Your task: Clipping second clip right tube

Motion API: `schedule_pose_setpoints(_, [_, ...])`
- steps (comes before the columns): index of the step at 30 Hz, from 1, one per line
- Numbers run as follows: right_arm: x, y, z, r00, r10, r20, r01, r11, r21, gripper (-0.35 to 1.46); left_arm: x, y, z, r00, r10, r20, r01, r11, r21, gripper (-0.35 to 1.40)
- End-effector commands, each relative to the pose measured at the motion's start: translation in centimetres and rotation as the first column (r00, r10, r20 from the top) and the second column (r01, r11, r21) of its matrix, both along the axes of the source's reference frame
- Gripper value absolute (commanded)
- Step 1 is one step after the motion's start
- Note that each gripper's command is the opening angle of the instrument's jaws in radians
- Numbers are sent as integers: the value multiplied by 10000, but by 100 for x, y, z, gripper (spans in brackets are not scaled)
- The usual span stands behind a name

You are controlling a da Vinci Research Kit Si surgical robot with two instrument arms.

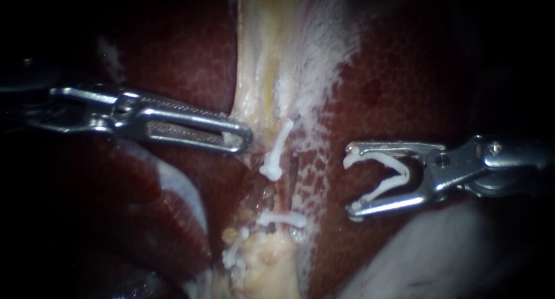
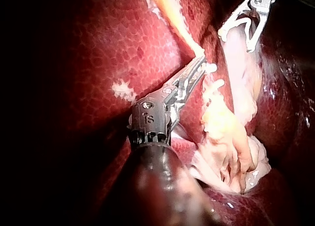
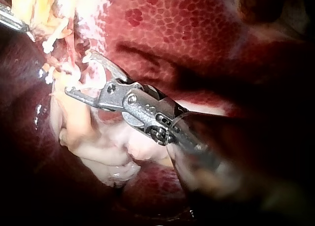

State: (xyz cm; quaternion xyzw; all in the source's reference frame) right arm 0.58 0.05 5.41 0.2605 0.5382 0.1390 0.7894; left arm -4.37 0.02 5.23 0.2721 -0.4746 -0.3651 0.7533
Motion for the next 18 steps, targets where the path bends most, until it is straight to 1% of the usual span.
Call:
schedule_pose_setpoints(1, [0, 0, 0, 10000, 2, -1, -2, 10000, -1, 60, 0, 0, 0, 10000, -4, -5, 4, 10000, -3, -35])
schedule_pose_setpoints(6, [2, -2, 2, 10000, -71, -41, 72, 10000, 19, 60, 0, 0, -1, 10000, -2, -3, 2, 10000, -1, -35])
schedule_pose_setpoints(7, [2, -3, 3, 9999, -116, -70, 116, 9999, -34, 60, 1, 0, -2, 10000, -1, -1, 1, 10000, 5, -35])
schedule_pose_setpoints(9, [5, -7, 7, 10000, -87, -42, 87, 10000, 39, 60, 2, 1, -5, 10000, 3, 6, -3, 10000, 19, -35])
schedule_pose_setpoints(12, [11, -16, 18, 9999, -158, -50, 159, 9995, 290, 60, 6, 3, -15, 10000, 15, 28, -16, 10000, 64, -35])
schedule_pose_setpoints(14, [16, -23, 26, 9995, -285, -97, 289, 9986, 452, 60, 10, 6, -24, 10000, 29, 51, -30, 9999, 111, -35])
schedule_pose_setpoints(16, [23, -31, 38, 9985, -510, -182, 522, 9960, 725, 60, 14, 9, -34, 10000, 44, 76, -45, 9999, 160, -35])
schedule_pose_setpoints(18, [31, -38, 49, 9980, -609, -197, 623, 9943, 864, 60, 17, 10, -43, 10000, 30, 74, -31, 9998, 184, -35])
